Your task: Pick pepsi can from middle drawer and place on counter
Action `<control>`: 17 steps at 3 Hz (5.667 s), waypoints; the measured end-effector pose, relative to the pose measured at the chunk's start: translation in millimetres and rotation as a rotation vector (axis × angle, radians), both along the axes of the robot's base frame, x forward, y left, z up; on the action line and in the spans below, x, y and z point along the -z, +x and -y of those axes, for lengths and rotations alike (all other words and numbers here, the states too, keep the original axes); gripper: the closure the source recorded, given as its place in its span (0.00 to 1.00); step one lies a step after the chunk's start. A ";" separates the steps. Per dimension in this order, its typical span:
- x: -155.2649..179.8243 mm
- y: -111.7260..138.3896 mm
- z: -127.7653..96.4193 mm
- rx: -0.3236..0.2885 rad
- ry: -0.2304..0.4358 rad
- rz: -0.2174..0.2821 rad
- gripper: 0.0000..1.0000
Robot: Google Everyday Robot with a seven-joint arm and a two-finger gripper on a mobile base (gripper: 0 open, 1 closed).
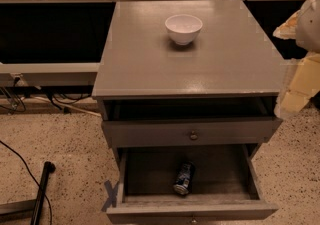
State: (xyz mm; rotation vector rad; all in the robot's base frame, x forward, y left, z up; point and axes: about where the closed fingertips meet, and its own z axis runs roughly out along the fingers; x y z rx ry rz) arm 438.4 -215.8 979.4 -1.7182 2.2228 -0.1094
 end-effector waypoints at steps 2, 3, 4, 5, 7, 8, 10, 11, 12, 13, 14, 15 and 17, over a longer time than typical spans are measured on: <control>39.5 0.0 -20.2 -0.091 0.007 0.020 0.00; 54.7 -39.4 -69.8 -0.242 0.042 0.115 0.00; 65.4 -59.5 -77.6 -0.259 0.068 0.155 0.00; 78.4 -44.3 -85.9 -0.349 0.007 0.091 0.00; 111.4 -59.9 -28.0 -0.627 -0.335 0.093 0.00; 125.6 -62.1 -29.9 -0.668 -0.331 0.072 0.00; 137.1 -66.7 -30.5 -0.802 -0.287 0.115 0.00; 133.9 -59.1 -33.8 -0.874 -0.315 0.161 0.00; 136.6 -58.1 -35.0 -0.883 -0.350 0.144 0.00; 163.9 -43.7 -10.5 -0.917 -0.367 0.144 0.00; 201.6 -34.8 12.5 -0.962 -0.326 0.206 0.00; 202.0 -31.5 10.0 -1.027 -0.342 0.235 0.00; 258.5 -23.0 -14.6 -1.116 -0.150 0.269 0.00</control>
Offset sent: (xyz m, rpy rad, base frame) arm -0.0012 0.0718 -0.1476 0.0264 -0.0566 0.3289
